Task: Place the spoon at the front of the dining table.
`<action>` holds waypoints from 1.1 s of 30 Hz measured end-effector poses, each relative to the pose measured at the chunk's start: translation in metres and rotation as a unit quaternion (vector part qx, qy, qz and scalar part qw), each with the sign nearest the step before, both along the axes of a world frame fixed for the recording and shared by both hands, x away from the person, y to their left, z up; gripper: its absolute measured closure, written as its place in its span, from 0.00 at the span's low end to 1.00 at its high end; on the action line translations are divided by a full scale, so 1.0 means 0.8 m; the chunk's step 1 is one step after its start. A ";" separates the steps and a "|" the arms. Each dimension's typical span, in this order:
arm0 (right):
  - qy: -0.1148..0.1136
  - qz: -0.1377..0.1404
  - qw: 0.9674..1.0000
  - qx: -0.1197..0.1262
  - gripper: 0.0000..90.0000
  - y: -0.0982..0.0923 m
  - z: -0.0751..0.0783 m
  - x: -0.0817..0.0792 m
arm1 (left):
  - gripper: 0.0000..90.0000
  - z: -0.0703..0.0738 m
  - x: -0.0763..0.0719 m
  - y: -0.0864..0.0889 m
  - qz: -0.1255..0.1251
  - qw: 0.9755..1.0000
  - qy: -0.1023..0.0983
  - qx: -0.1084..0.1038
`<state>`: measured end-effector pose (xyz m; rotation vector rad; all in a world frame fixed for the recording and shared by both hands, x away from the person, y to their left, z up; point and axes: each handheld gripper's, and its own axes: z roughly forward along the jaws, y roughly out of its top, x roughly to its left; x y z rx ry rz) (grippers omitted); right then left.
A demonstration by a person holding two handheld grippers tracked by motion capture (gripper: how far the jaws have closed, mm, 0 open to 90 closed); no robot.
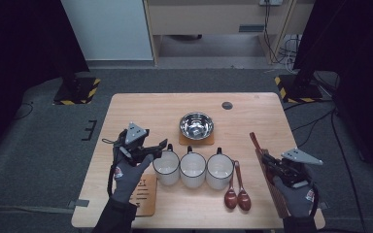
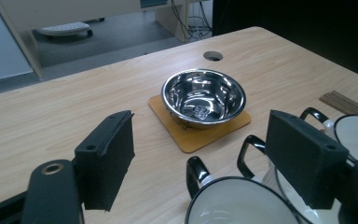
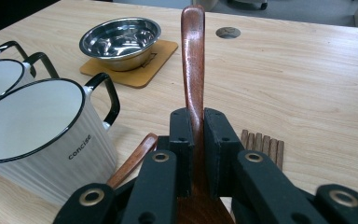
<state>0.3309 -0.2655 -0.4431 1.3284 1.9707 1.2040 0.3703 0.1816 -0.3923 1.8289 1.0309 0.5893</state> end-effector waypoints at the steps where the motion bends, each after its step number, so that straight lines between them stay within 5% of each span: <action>1: 0.000 0.000 1.000 0.000 0.91 0.000 0.000 0.000 | 0.25 0.000 0.000 0.000 0.000 1.000 0.000 0.000; 33: -0.013 0.013 1.000 0.010 0.91 0.001 0.004 -0.003 | 0.25 0.017 0.014 -0.103 -0.079 0.997 -0.012 -0.005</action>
